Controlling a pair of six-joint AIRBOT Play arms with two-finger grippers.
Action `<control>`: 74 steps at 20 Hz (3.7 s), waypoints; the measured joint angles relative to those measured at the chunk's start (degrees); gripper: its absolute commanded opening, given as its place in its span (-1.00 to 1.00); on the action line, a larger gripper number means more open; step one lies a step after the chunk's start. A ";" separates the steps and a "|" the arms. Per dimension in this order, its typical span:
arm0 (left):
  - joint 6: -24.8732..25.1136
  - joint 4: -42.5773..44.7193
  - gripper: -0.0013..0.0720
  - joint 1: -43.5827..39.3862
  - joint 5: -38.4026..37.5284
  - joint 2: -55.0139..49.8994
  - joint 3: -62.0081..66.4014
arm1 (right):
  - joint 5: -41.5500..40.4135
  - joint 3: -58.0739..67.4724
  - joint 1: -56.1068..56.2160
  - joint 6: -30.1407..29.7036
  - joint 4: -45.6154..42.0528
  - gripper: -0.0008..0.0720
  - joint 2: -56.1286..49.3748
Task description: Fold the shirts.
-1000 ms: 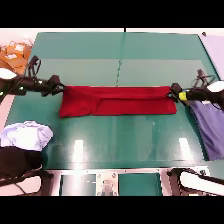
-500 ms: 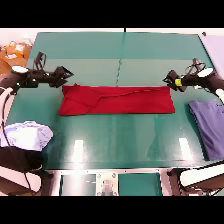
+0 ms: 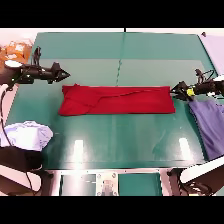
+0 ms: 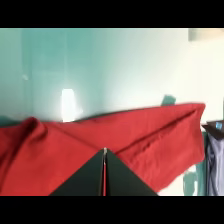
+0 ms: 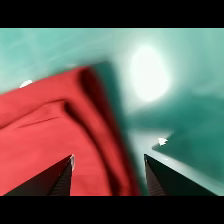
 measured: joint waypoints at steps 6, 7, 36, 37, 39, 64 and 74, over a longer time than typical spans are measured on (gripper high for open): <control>-0.94 3.72 -0.90 -10.67 2.43 -0.15 0.11 | 6.80 1.16 3.15 -6.67 4.42 -0.93 -4.57; -1.07 4.37 -0.90 -12.98 3.28 -0.15 0.11 | 7.98 2.03 3.37 -7.23 4.81 -0.93 -4.52; -14.86 30.38 -0.89 -23.58 -20.22 -12.13 36.22 | 15.19 15.15 25.05 1.81 13.79 -0.93 22.56; -14.88 32.02 -0.89 -21.18 -20.90 -10.45 36.33 | 12.66 15.15 28.50 2.69 13.79 -0.93 21.64; -14.88 34.62 -0.89 -16.70 -22.95 -7.80 36.37 | 6.71 15.15 35.69 4.15 13.84 -0.93 18.78; -12.17 37.99 -0.89 -3.91 -26.32 -3.72 36.37 | -2.12 0.48 25.83 6.16 6.01 0.46 2.99; -13.33 37.99 -0.89 -4.00 -26.84 -3.72 36.37 | -12.13 -7.06 37.20 -4.39 24.81 -0.93 2.21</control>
